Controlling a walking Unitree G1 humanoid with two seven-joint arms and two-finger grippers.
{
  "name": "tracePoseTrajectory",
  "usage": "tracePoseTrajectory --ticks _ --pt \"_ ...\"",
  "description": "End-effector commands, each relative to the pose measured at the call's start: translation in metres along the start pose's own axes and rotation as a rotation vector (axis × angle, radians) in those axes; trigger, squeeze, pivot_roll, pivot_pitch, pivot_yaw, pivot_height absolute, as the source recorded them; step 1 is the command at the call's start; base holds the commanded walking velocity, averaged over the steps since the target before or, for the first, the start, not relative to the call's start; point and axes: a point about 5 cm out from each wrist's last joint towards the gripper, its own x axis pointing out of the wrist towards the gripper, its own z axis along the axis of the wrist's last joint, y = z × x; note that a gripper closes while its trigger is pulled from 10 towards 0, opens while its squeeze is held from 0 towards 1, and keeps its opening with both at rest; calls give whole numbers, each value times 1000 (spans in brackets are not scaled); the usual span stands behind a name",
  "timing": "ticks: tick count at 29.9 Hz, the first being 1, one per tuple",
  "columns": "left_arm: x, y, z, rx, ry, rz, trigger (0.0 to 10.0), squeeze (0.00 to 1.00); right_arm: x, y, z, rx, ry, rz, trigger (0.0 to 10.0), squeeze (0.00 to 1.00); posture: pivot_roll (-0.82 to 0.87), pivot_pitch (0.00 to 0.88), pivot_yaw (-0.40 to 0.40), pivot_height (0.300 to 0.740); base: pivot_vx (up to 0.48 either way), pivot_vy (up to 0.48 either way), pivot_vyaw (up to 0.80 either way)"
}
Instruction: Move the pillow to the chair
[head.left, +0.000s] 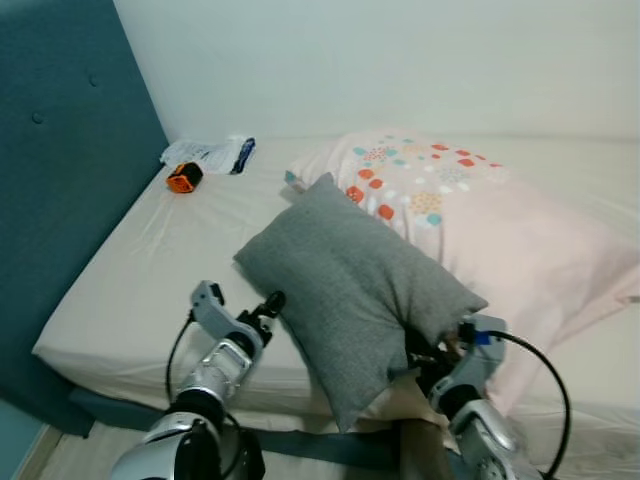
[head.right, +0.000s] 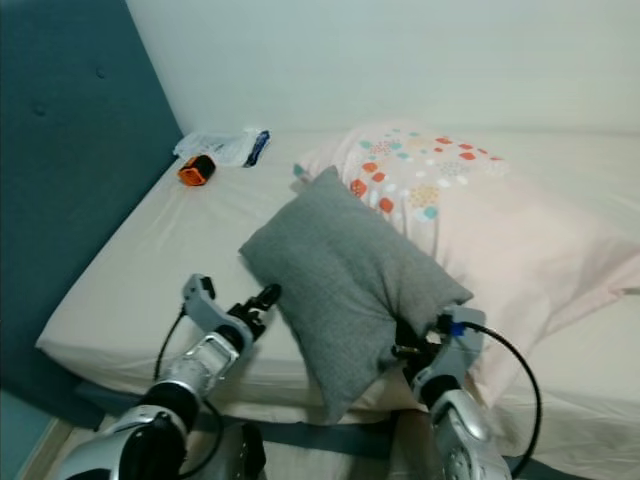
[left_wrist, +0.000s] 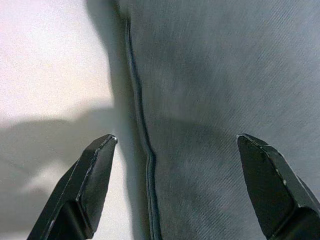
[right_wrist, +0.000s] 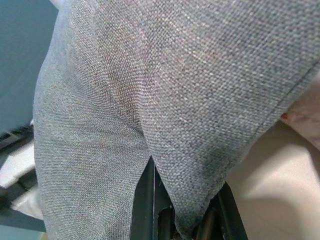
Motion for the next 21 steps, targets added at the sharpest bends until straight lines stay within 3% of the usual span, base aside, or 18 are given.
tracePoseTrajectory --ticks 1,3,4,8,9,10,11,13,14,15,16,17,18,19,20,21 --pt "0 0 -5 8 2 14 10000 1000 -5 4 -2 31 9 27 0 0 -197 166 97 568 0 0 0" --pt "1 -2 -8 19 3 12 10000 1000 -5 4 0 34 7 36 0 0 -197 166 97 568 0 0 0" --pt "3 -8 -10 -22 -3 -12 10000 1000 -6 5 1 39 6 48 0 0 -203 174 98 568 0 0 0" --pt "4 -12 -10 -54 -8 -30 10000 1000 -6 6 1 42 6 55 0 0 -203 174 98 568 0 0 0" --pt "8 -27 -11 -164 -29 -93 10000 1000 -7 5 2 45 6 59 0 0 -206 176 98 568 0 0 0" --pt "8 -27 -11 -164 -29 -93 10000 1000 -7 5 2 45 6 59 0 0 -206 176 98 568 0 0 0" --pt "12 -41 -9 -276 -47 -162 10000 1000 -8 6 2 50 8 62 0 0 -208 177 100 568 0 0 0" --pt "12 -41 -9 -276 -47 -162 10000 1000 -8 6 2 50 8 62 0 0 -208 177 100 568 0 0 0" --pt "14 -53 -7 -367 -67 -219 10000 1000 -9 5 2 52 10 64 0 0 -209 175 100 568 0 0 0" --pt "14 -53 -7 -367 -67 -219 10000 1000 -9 5 2 52 10 64 0 0 -209 175 100 568 0 0 0" --pt "15 -62 -2 -451 -83 -288 10000 1000 -11 6 1 55 16 66 0 0 -206 173 100 568 0 0 0" --pt "15 -62 -2 -451 -83 -288 10000 1000 -11 6 1 55 16 66 0 0 -206 173 100 568 0 0 0" --pt "15 -68 2 -497 -85 -356 10000 1000 -12 6 0 57 20 67 0 0 -205 170 101 568 0 0 0" --pt "15 -68 2 -497 -85 -356 10000 1000 -12 6 0 57 20 67 0 0 -205 170 101 568 0 0 0" --pt "14 -73 5 -513 -79 -416 10000 1000 -13 6 0 57 24 67 0 0 -202 170 99 568 0 0 0" --pt "12 -80 6 -463 -42 -518 10000 1000 -13 6 0 54 31 69 0 0 -196 168 99 568 0 0 0"
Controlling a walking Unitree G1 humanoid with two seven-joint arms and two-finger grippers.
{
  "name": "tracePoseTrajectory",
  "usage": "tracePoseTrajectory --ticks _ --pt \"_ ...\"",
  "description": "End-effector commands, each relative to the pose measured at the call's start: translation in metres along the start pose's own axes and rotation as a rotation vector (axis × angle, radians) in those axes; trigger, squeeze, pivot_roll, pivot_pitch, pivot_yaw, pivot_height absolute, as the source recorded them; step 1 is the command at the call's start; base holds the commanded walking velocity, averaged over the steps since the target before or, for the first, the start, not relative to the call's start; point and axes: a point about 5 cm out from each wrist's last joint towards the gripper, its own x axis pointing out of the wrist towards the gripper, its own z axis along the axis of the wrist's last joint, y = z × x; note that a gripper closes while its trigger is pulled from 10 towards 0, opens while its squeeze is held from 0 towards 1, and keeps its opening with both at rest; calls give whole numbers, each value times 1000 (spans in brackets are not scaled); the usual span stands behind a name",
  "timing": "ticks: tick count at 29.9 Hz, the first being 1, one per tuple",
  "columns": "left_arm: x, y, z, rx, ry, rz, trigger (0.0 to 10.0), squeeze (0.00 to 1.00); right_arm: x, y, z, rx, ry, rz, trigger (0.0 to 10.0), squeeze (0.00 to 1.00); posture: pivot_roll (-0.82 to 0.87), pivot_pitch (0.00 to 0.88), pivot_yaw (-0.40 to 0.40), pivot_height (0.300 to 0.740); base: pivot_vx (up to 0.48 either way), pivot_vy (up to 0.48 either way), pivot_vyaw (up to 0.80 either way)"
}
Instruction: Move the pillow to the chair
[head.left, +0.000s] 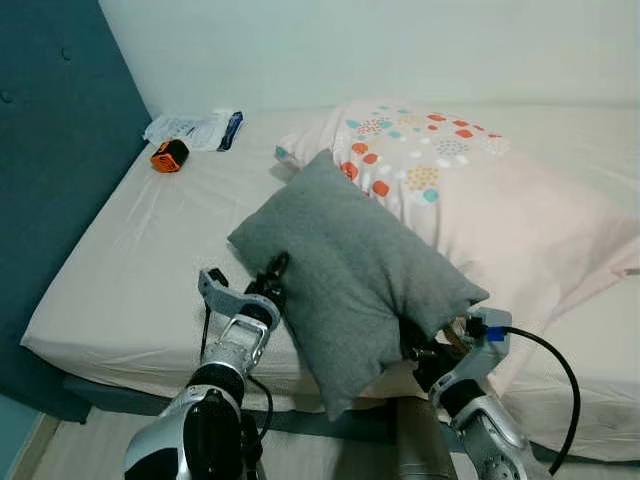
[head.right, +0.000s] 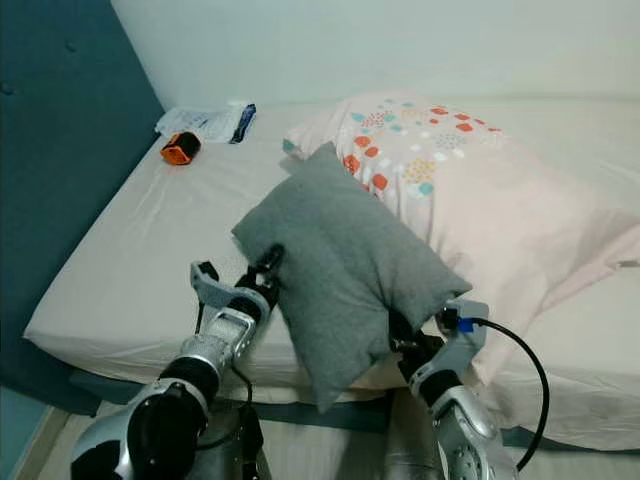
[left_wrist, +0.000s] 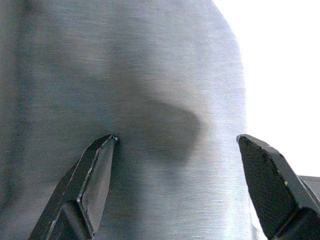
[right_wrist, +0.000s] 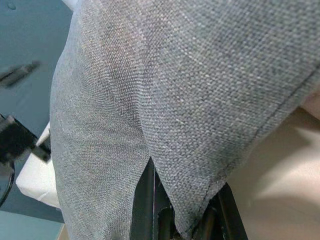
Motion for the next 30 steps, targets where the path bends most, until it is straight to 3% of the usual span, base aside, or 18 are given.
tracePoseTrajectory --ticks 1,4,7,11,12,13,14,15,16,17,18,20,21,25,30 --pt "7 -15 -25 -30 96 -125 10000 1000 -4 -2 -5 10 29 -8 0 0 -196 168 99 568 0 0 0" --pt "6 -18 -28 -4 135 -162 10000 1000 -4 -2 -5 7 32 -6 0 0 -196 168 99 568 0 0 0" --pt "4 -24 -39 38 237 -249 10000 871 -4 -2 -5 4 35 -1 0 0 -194 168 99 568 0 0 0" --pt "2 -27 -46 48 292 -296 10000 824 -3 -2 -5 3 36 2 0 0 -190 162 99 568 0 0 0" --pt "0 -28 -55 85 354 -328 10000 792 -2 -1 -4 3 37 6 0 0 -191 162 98 568 0 0 0" --pt "-1 -19 -65 260 398 -262 10000 545 -1 0 -4 -4 41 12 0 0 -192 163 98 568 0 0 0" --pt "-1 -19 -65 260 398 -262 10000 545 -1 0 -4 -4 41 12 0 0 -192 163 98 568 0 0 0" --pt "-1 -12 -69 413 401 -205 10000 510 -1 0 -4 -8 43 15 0 0 -192 164 97 568 0 0 0" --pt "-1 -12 -69 413 401 -205 10000 510 -1 0 -4 -8 43 15 0 0 -192 164 97 568 0 0 0" --pt "0 -7 -65 540 366 -147 10000 584 -1 0 -3 -10 43 17 0 0 -192 164 98 568 0 0 0" --pt "1 -5 -58 609 325 -101 10000 624 -1 0 -3 -11 43 17 0 0 -192 164 98 568 0 0 0" --pt "2 -4 -52 627 300 -78 10000 624 -1 0 -3 -10 42 17 0 0 -192 164 98 568 0 0 0" --pt "1 1 -41 678 267 8 10000 1000 -1 0 -2 -10 40 17 0 0 -190 166 98 568 0 0 0" --pt "-6 19 -9 781 174 240 10000 1000 -1 1 -2 -10 37 17 0 0 -192 168 101 568 0 0 0" --pt "-11 24 5 820 132 317 10000 1000 0 1 -2 -10 35 17 0 0 -191 169 102 568 0 0 0"
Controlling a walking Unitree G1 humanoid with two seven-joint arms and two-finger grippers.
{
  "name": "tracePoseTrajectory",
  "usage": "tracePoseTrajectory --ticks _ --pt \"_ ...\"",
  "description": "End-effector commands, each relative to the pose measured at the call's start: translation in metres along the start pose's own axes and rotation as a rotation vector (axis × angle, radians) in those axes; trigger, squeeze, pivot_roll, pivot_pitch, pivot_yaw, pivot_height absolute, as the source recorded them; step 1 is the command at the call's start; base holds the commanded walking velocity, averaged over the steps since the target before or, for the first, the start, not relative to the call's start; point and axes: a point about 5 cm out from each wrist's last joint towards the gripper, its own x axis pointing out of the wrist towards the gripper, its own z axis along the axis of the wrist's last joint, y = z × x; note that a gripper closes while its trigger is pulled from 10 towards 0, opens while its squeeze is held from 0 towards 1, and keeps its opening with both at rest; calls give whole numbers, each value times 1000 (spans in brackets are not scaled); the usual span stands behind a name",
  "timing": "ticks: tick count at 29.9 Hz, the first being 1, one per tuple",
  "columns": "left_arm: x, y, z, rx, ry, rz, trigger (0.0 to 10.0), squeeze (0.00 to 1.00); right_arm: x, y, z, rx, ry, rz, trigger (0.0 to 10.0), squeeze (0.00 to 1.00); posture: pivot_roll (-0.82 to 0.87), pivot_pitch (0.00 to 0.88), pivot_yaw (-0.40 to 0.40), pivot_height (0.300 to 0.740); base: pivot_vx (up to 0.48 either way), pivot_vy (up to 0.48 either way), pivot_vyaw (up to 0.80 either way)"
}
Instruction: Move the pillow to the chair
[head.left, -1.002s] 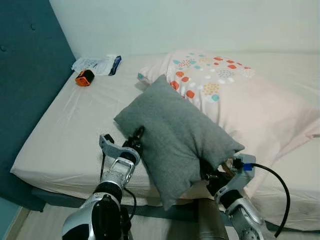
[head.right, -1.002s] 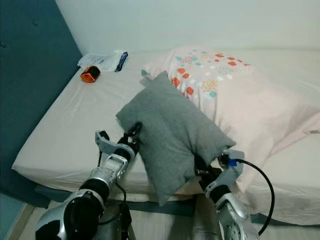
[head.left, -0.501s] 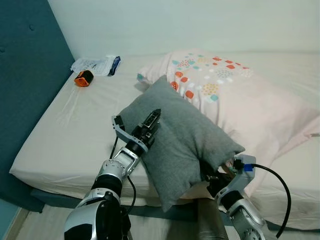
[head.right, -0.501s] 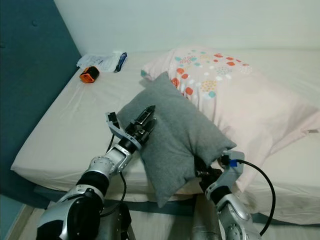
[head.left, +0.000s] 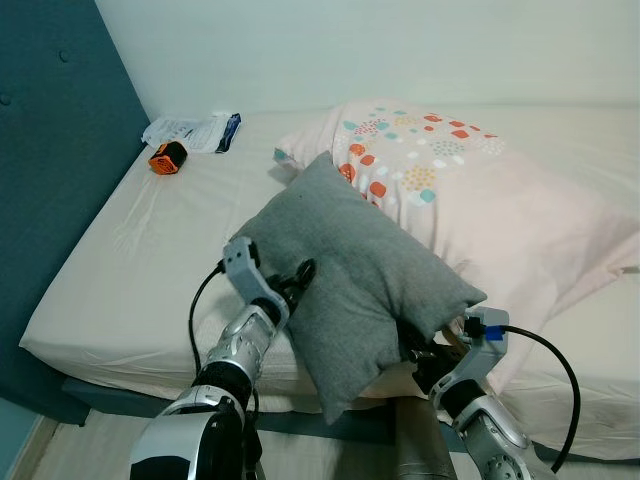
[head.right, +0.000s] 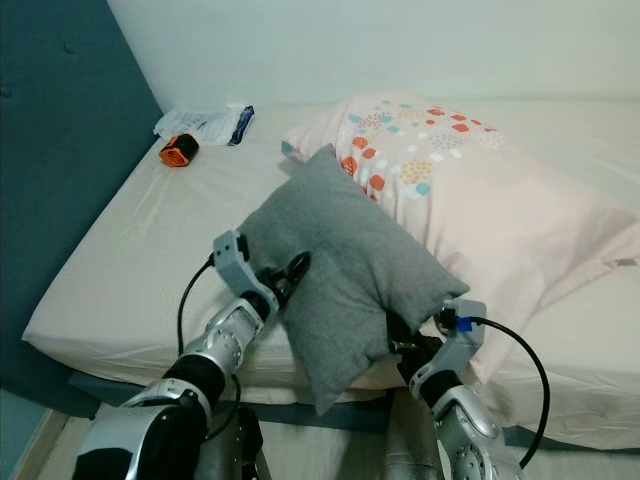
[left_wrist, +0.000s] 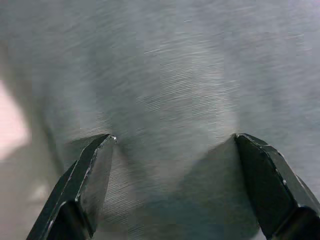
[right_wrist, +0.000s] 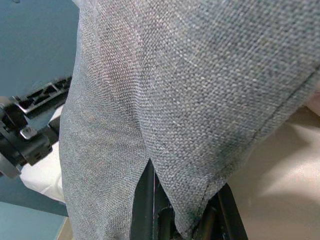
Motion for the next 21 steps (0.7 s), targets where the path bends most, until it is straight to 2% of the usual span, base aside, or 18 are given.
tracePoseTrajectory --ticks 1,4,6,8,9,10,12,14,16,18,19,20,21 --pt "-8 22 -7 52 36 109 10000 1000 -2 1 -3 5 13 -4 0 0 -190 169 103 568 0 0 0" --pt "-11 27 -13 64 51 145 10000 1000 -2 1 -3 7 12 -3 0 0 -190 169 104 568 0 0 0" --pt "-12 26 -19 38 68 137 10000 1000 -2 1 -4 9 12 -2 0 0 -190 169 104 568 0 0 0" --pt "-10 12 -28 -130 60 55 10000 1000 -3 2 -4 12 14 0 0 0 -192 168 104 568 0 0 0" --pt "-10 12 -28 -130 60 55 10000 1000 -3 2 -4 12 14 0 0 0 -192 168 104 568 0 0 0" --pt "-8 2 -31 -221 51 -7 10000 1000 -3 3 -5 12 16 0 0 0 -192 168 104 568 0 0 0" --pt "-8 2 -31 -221 51 -7 10000 1000 -3 3 -5 12 16 0 0 0 -192 168 104 568 0 0 0" --pt "-4 -23 -38 -389 59 -137 10000 1000 -3 3 -5 13 20 1 0 0 -192 169 102 568 0 0 0" --pt "-4 -23 -38 -389 59 -137 10000 1000 -3 3 -5 13 20 1 0 0 -192 169 102 568 0 0 0" --pt "-1 -46 -42 -524 71 -228 10000 1000 -4 3 -6 12 23 1 0 0 -198 169 103 568 0 0 0" --pt "0 -57 -44 -552 81 -267 10000 1000 -4 3 -6 11 24 1 0 0 -200 170 103 568 0 0 0" --pt "0 -57 -44 -552 81 -267 10000 1000 -4 3 -6 11 24 1 0 0 -200 170 103 568 0 0 0" --pt "1 -66 -45 -553 92 -293 10000 1000 -5 3 -6 10 24 1 0 0 -200 170 103 568 0 0 0"
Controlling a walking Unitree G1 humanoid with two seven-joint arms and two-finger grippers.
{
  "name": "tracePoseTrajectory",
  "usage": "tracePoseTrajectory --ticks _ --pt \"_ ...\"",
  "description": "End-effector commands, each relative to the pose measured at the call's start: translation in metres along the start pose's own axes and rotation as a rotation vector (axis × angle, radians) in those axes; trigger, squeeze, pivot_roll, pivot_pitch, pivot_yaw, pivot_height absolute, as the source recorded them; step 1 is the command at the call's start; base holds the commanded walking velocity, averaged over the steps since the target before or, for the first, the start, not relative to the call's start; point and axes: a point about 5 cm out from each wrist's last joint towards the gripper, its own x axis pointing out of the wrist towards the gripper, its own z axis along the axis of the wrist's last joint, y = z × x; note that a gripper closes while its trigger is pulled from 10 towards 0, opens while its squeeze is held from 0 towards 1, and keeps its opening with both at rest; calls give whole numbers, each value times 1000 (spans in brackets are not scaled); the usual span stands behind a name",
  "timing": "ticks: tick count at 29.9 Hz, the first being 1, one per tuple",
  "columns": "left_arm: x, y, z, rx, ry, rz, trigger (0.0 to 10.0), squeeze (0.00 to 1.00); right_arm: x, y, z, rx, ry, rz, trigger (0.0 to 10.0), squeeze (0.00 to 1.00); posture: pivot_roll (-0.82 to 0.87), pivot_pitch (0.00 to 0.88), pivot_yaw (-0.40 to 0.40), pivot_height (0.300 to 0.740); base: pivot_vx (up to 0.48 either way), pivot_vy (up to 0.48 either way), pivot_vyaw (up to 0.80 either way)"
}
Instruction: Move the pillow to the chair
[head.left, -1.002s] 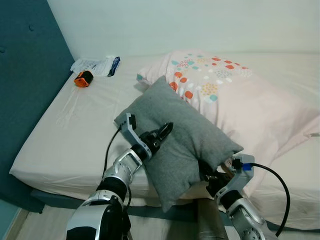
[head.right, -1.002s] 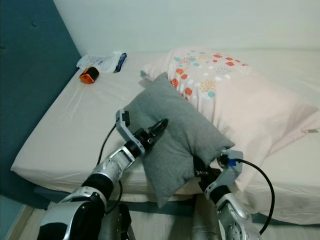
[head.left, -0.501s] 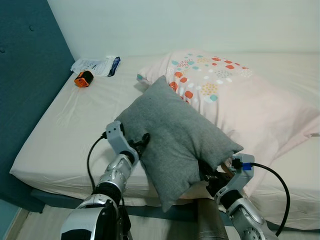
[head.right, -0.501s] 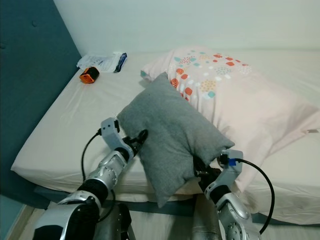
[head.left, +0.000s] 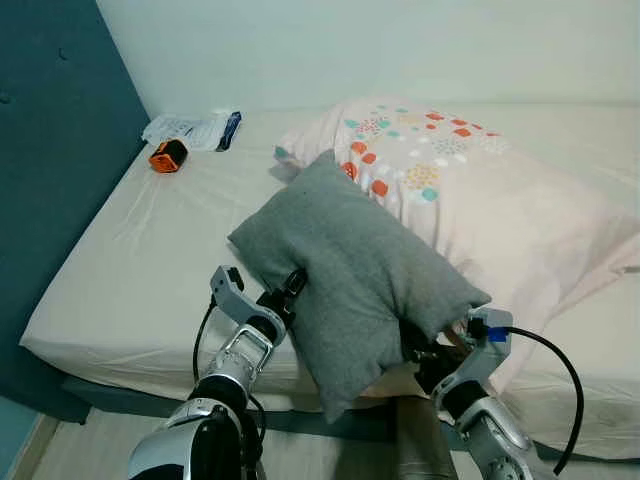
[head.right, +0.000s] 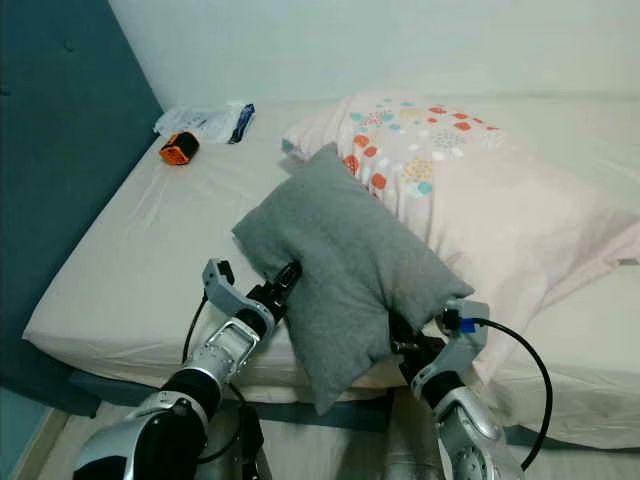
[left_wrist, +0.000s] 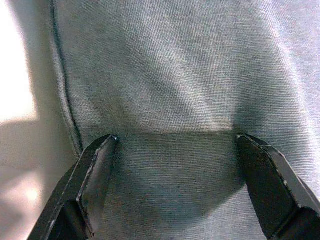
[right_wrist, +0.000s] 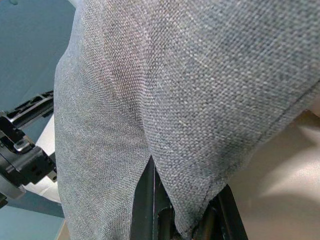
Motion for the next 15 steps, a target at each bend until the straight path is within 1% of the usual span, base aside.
tracePoseTrajectory --ticks 1,2,3,4,5,6,7,8,9,10,12,13,14,15 --pt "16 -46 -50 -93 103 -139 10000 1000 -3 2 -6 9 28 1 0 0 -200 170 103 568 0 0 0" --pt "17 -52 -55 -52 125 -152 10000 1000 -3 2 -6 5 29 0 0 0 -202 170 104 568 0 0 0" --pt "18 -56 -59 -8 141 -156 10000 835 -3 1 -6 2 29 -2 0 0 -202 170 103 568 0 0 0" --pt "19 -58 -62 29 151 -161 10000 145 -3 1 -5 0 29 -3 0 0 -202 170 103 568 0 0 0" --pt "19 -58 -62 29 151 -161 10000 145 -3 1 -5 0 29 -3 0 0 -202 170 103 568 0 0 0" --pt "20 -62 -64 58 154 -175 10000 0 -3 1 -5 -2 30 -4 0 0 -202 169 104 568 0 0 0" --pt "20 -62 -64 58 154 -175 10000 0 -3 1 -5 -2 30 -4 0 0 -202 169 104 568 0 0 0" --pt "21 -66 -66 87 152 -194 10000 0 -4 1 -5 -4 31 -6 0 0 -202 168 104 568 0 0 0" --pt "21 -66 -66 87 152 -194 10000 0 -4 1 -5 -4 31 -6 0 0 -202 168 104 568 0 0 0" --pt "22 -71 -68 134 150 -225 10000 0 -3 1 -5 -6 31 -7 0 0 -203 167 104 568 0 0 0" --pt "22 -71 -68 134 150 -225 10000 0 -3 1 -5 -6 31 -7 0 0 -203 167 104 568 0 0 0" --pt "22 -77 -73 192 166 -266 10000 0 -3 1 -5 -8 32 -7 0 0 -201 167 104 568 0 0 0" --pt "21 -81 -79 274 193 -292 6941 0 -3 1 -6 -9 32 -7 0 0 -200 165 105 568 0 0 0" --pt "21 -81 -79 274 193 -292 6941 0 -3 1 -6 -9 32 -7 0 0 -200 165 105 568 0 0 0"
